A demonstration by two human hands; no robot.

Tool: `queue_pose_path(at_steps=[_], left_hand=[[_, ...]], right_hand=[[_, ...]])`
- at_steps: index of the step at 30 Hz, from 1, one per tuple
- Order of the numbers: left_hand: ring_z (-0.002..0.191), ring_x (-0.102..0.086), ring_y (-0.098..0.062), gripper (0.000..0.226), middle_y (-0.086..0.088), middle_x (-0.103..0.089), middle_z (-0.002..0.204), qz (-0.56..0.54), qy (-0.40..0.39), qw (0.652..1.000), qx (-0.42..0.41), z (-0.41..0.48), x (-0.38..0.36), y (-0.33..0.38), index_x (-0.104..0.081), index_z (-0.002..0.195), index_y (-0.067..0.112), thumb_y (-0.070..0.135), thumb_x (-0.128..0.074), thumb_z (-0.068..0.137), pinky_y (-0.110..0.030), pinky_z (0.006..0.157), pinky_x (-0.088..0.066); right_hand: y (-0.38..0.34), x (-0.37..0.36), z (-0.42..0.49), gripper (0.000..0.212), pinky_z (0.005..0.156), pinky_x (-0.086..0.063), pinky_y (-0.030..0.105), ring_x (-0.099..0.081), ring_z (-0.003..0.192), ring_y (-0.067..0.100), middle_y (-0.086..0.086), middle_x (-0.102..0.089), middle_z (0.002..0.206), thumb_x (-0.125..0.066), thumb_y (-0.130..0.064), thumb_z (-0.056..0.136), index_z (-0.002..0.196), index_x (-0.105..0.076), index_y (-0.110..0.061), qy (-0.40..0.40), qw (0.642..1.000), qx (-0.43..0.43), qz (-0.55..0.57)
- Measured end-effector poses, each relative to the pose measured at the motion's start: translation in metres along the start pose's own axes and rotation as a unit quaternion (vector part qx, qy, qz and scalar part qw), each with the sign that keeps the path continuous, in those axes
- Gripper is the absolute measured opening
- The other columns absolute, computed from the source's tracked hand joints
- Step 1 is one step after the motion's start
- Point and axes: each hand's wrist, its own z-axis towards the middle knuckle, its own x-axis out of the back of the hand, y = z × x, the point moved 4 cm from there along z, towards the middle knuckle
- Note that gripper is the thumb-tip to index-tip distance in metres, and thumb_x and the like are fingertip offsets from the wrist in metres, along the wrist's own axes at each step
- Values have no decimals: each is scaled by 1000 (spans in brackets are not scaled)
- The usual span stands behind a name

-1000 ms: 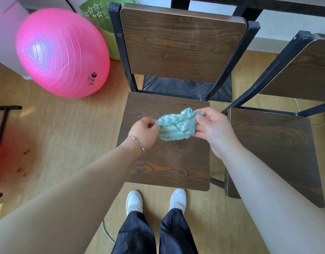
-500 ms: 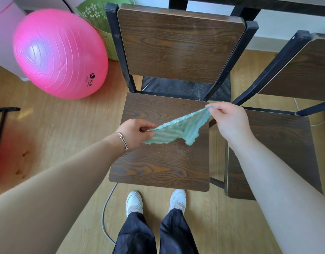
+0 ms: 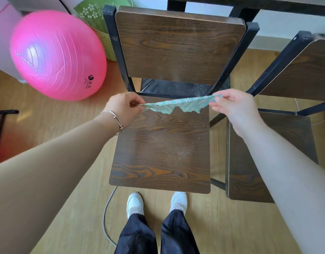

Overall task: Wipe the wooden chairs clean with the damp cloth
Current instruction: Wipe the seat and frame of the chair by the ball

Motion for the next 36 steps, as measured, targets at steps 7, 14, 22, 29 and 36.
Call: queue_pose_path(at_steps=[7,14,22,29,36], left_hand=[[74,-56,-1,7,17,-62,79,11,-75,997,15,-27,-28,-32,-66,85,29,27,-72,82,-12,67,-40],[81,-60,-10,8,11,-64,83,60,-222,971,61,-85,-115,-92,-66,88,26,22,-70,82,-13,67,-37],[81,-59,-10,11,13,-62,81,38,-214,971,105,-78,-135,-102,-64,87,27,18,-68,82,-18,72,-41],[108,-55,-23,23,3,-61,110,131,-158,976,79,-22,-142,-101,-60,110,28,26,-61,87,-35,92,-45],[138,-23,-27,63,-1,-28,151,264,-92,960,-5,-44,-141,-98,-25,147,27,51,-46,93,-44,111,-24]], right_hand=[[42,-12,-37,15,88,-57,34,-70,88,4,-6,-75,93,-65,-16,91,105,-71,-21,-37,998,-51,1],[162,-54,-103,11,89,-57,40,-72,79,7,-4,-75,84,-64,-12,92,97,-72,-18,-93,977,-184,-49],[177,-66,-86,12,63,-53,20,-67,76,11,-5,-71,89,-61,-17,94,98,-69,-25,-83,974,-165,-130],[169,-89,-34,32,76,-52,34,-62,92,18,-1,-66,109,-66,-34,90,118,-61,-18,-109,945,-159,-263],[169,-105,-34,29,48,-34,23,-54,60,18,3,-60,71,-70,-39,86,88,-69,-10,-101,904,-241,-340]])
